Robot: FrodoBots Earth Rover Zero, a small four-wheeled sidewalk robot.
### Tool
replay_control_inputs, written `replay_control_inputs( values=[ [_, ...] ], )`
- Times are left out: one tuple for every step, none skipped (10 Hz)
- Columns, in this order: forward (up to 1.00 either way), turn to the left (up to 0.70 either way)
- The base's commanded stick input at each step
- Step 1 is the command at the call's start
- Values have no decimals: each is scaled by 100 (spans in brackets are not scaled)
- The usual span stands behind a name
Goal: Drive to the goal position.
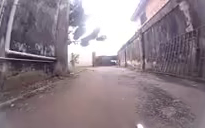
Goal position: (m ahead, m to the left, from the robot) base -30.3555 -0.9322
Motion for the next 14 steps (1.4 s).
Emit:
replay_control_inputs(
  values=[
    [0,-70],
    [0,-70],
    [0,-70],
    [0,-70],
    [0,-70],
    [0,-70],
    [0,-70],
    [0,-70],
    [0,-70],
    [0,-70],
    [0,-70],
    [0,-70],
    [0,-70],
    [0,-70]
  ],
)
